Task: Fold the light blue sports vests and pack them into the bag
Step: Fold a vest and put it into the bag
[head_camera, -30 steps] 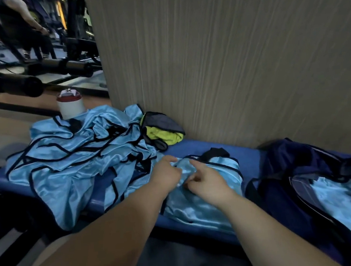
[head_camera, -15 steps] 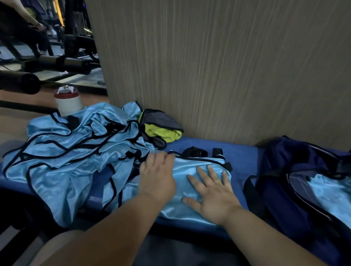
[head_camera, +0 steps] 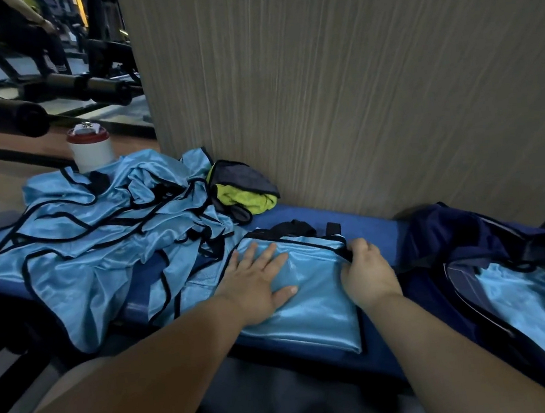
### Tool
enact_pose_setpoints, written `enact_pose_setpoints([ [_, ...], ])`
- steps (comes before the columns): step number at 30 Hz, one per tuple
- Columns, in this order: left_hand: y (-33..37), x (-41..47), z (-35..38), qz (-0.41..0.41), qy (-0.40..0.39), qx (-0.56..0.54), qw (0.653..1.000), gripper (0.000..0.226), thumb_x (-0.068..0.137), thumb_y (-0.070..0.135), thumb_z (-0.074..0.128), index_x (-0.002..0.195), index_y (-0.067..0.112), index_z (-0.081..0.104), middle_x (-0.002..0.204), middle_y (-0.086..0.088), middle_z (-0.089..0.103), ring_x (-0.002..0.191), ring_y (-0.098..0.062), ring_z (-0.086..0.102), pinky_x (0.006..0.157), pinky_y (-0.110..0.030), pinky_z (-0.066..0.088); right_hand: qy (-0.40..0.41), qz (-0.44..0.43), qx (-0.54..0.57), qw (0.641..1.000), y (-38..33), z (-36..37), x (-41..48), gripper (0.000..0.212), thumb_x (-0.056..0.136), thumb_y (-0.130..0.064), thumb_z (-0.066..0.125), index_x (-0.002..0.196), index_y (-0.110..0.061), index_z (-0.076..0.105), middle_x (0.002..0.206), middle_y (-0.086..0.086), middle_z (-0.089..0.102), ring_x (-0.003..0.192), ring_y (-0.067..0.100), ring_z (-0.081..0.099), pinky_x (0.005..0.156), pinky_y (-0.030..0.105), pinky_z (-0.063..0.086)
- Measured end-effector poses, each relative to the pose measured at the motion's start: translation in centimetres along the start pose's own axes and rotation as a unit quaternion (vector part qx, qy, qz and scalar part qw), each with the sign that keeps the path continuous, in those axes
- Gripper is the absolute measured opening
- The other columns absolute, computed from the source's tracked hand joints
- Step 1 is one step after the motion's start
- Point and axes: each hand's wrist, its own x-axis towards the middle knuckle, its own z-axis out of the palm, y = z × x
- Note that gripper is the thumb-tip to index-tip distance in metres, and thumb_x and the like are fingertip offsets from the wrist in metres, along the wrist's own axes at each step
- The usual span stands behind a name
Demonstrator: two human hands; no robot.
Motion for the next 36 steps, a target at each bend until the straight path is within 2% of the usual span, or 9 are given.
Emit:
enact_pose_setpoints([
  [7, -0.3, 0.3, 0.3, 0.003, -0.002, 0.004, 1.0, 0.083, 0.085, 0.08, 0.021, 0.152, 0.041, -0.01, 0.161, 0.009, -0.018, 0.146, -0.026, -0.024, 0.118, -0.054, -0.009, -0.062, 0.042, 0.073, 0.995, 0.5, -1.7, 2.7, 0.036, 0.092, -0.037, 0.061, 0.124, -0.02, 0.06, 0.121, 0.0, 0.064, 0.114, 0.022, 0.058, 0.081, 0.024, 0.041],
  [13, -0.5, 0.4, 0.7, 0.007, -0.002, 0.0, 1.0, 0.088, 0.08, 0.084, 0.02, 0.151, 0.042, -0.011, 0.16, 0.01, -0.02, 0.145, -0.025, -0.026, 0.117, -0.054, -0.011, -0.059, 0.043, 0.133, 0.988, 0.8, -1.6, 3.5, 0.012, 0.092, -0.039, 0.062, 0.096, -0.029, 0.058, 0.096, -0.01, 0.062, 0.095, 0.015, 0.058, 0.074, 0.027, 0.04],
  [18, -0.6, 0.5, 0.5, 0.011, -0.012, -0.007, 1.0, 0.088, 0.081, 0.084, 0.021, 0.151, 0.042, -0.01, 0.16, 0.011, -0.02, 0.145, -0.024, -0.026, 0.117, -0.054, -0.011, -0.1, 0.021, 0.118, 0.988, 1.2, -1.4, 4.4, 0.024, 0.096, -0.036, 0.057, 0.077, -0.021, 0.057, 0.077, -0.003, 0.06, 0.077, 0.016, 0.055, 0.071, 0.031, 0.042],
  [23, -0.6, 0.3, 0.6, 0.015, -0.006, 0.0, 1.0, 0.092, 0.077, 0.086, 0.019, 0.151, 0.041, -0.011, 0.16, 0.013, -0.021, 0.145, -0.024, -0.026, 0.117, -0.055, -0.011, -0.125, 0.05, 0.333, 0.933, 1.8, -2.2, 4.8, 0.026, 0.102, -0.029, 0.047, 0.08, -0.023, 0.059, 0.086, -0.003, 0.063, 0.09, 0.019, 0.059, 0.087, 0.035, 0.045],
  [27, -0.6, 0.2, 0.8, 0.022, 0.01, 0.0, 1.0, 0.096, 0.07, 0.089, 0.011, 0.15, 0.042, -0.013, 0.159, 0.015, -0.02, 0.145, -0.022, -0.026, 0.117, -0.055, -0.01, -0.12, 0.073, 0.379, 0.915, 1.5, -2.9, 5.6, 0.023, 0.1, -0.027, 0.052, 0.082, -0.019, 0.061, 0.083, 0.001, 0.063, 0.083, 0.018, 0.059, 0.086, 0.036, 0.046],
  [30, -0.7, 0.2, 0.8, 0.023, 0.009, 0.005, 1.0, 0.093, 0.075, 0.088, 0.016, 0.15, 0.042, -0.015, 0.159, 0.015, -0.02, 0.145, -0.021, -0.027, 0.117, -0.056, -0.01, -0.11, 0.06, 0.334, 0.934, 0.8, -3.3, 6.0, 0.03, 0.098, -0.034, 0.056, 0.077, -0.014, 0.059, 0.077, 0.003, 0.063, 0.075, 0.018, 0.059, 0.071, 0.03, 0.043],
  [33, -0.7, 0.2, 0.8, 0.021, 0.008, 0.006, 1.0, 0.091, 0.078, 0.087, 0.019, 0.149, 0.042, -0.016, 0.159, 0.015, -0.02, 0.145, -0.021, -0.028, 0.117, -0.056, -0.01, -0.077, 0.02, 0.114, 0.99, 0.5, -2.7, 7.0, 0.042, 0.102, -0.044, 0.044, 0.084, -0.01, 0.06, 0.085, 0.007, 0.064, 0.088, 0.026, 0.06, 0.074, 0.034, 0.038],
  [35, -0.7, 0.2, 0.9, 0.019, 0.007, 0.007, 1.0, 0.091, 0.078, 0.087, 0.019, 0.15, 0.042, -0.015, 0.16, 0.014, -0.019, 0.145, -0.021, -0.027, 0.117, -0.056, -0.01, -0.081, -0.001, -0.087, 0.993, 0.4, -1.8, 7.3, 0.046, 0.107, -0.04, 0.026, 0.121, -0.01, 0.058, 0.116, 0.012, 0.063, 0.111, 0.03, 0.057, 0.088, 0.037, 0.037],
  [36, -0.7, 0.3, 0.8, 0.018, 0.006, 0.007, 1.0, 0.092, 0.077, 0.087, 0.019, 0.15, 0.042, -0.015, 0.16, 0.014, -0.019, 0.145, -0.021, -0.027, 0.117, -0.056, -0.011, -0.077, -0.004, -0.147, 0.986, 0.3, -1.4, 7.4, 0.046, 0.108, -0.034, 0.019, 0.139, -0.013, 0.045, 0.13, 0.012, 0.056, 0.119, 0.031, 0.053, 0.094, 0.038, 0.036],
])
